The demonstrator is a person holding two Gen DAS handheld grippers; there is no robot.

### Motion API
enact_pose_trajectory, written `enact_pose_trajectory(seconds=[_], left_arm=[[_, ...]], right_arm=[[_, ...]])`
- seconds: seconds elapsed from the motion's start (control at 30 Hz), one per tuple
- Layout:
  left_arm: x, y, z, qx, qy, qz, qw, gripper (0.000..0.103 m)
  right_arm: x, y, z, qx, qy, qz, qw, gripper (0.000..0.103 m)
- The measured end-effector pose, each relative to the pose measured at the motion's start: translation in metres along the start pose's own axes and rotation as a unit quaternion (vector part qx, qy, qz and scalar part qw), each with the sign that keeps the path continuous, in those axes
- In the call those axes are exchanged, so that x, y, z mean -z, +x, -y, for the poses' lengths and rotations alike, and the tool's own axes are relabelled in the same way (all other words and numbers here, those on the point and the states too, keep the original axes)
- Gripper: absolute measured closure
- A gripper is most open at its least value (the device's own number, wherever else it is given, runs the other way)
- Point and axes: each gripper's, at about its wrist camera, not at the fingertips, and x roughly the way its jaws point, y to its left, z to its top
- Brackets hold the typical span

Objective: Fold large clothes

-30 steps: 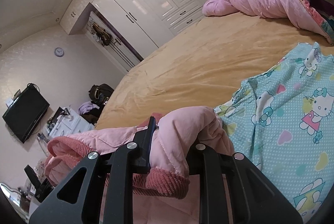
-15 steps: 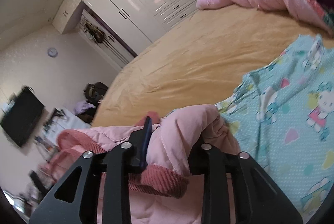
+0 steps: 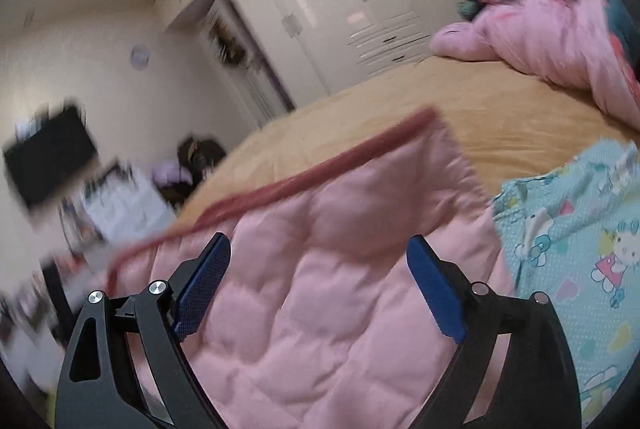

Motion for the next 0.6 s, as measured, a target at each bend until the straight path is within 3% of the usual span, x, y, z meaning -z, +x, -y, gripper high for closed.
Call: enact_pose_trajectory(seconds=[0.1,0.23,0.37,0.43,0.6], left_arm=[[0.000,-0.001,0.006,0.005,0.006,0.001,1.0000,0.071],[-0.001,-0.007,0.011,0.015,0.010,0.007,0.9998,0.056],[-0.005,-0.016,0.016,0.029,0.012,0.018,0.9993,0.047],[-0.007,-0.021,0.021,0.034,0.017,0.024,0.9990,0.037],[-0.009,-0.037,0.036,0.028,0.042,0.047,0.9976,0.024]], right_arm=[[0.022,0.027,-0.023,0.007,-0.053,-0.057,0.997,0.014],[0.048,0.070,-0.032,0.044,-0.073,-0.147,0.985,0.014],[0.059,0.086,-0.029,0.058,-0.070,-0.162,0.983,0.011],[0.059,0.087,-0.027,0.056,-0.064,-0.163,0.983,0.010],[0.057,0.082,-0.027,0.042,-0.058,-0.162,0.984,0.010]])
